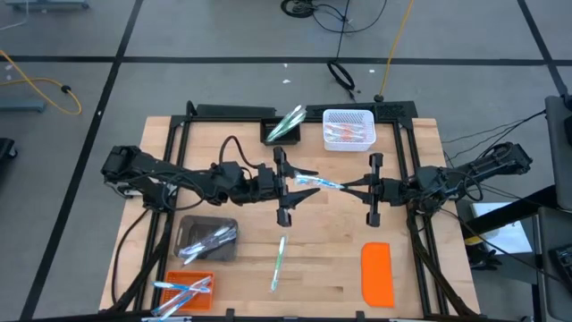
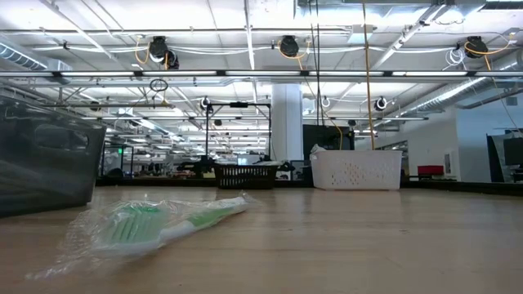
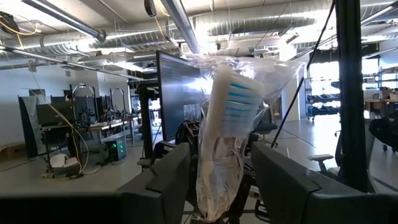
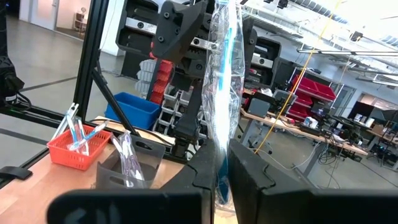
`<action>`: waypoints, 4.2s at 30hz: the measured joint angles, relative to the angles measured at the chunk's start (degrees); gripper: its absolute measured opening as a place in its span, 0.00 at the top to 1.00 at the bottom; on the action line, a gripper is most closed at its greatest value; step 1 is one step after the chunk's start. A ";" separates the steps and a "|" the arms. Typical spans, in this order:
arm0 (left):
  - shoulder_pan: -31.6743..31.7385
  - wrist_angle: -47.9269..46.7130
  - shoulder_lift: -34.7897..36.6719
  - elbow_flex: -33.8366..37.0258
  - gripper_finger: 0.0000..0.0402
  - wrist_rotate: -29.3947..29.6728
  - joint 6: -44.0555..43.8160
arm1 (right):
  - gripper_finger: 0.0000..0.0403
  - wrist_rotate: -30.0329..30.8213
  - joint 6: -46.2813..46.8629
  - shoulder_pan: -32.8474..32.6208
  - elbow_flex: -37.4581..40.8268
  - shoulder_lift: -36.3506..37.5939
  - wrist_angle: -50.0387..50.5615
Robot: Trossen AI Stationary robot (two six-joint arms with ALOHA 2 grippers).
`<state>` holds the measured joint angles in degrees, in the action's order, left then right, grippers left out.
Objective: Pick & Place Toothbrushes
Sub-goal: Put the blue toothbrush into the orange bin
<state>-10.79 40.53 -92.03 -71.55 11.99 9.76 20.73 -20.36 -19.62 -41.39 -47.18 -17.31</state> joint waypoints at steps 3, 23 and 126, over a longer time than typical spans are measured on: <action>0.00 -0.02 0.00 0.00 0.65 0.00 0.07 | 0.96 0.00 -0.02 0.00 0.00 0.00 0.01; 0.00 -1.05 0.04 0.00 0.99 -0.20 0.50 | 0.92 -0.04 -0.09 0.00 0.00 0.00 0.36; -25.68 -108.09 -3.19 0.00 1.00 -49.83 -106.07 | 0.34 0.17 3.17 0.00 0.00 0.00 9.01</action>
<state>-36.47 -67.56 -95.22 -71.55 -37.84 -96.31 20.91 -17.19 -19.61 -41.39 -47.18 -8.29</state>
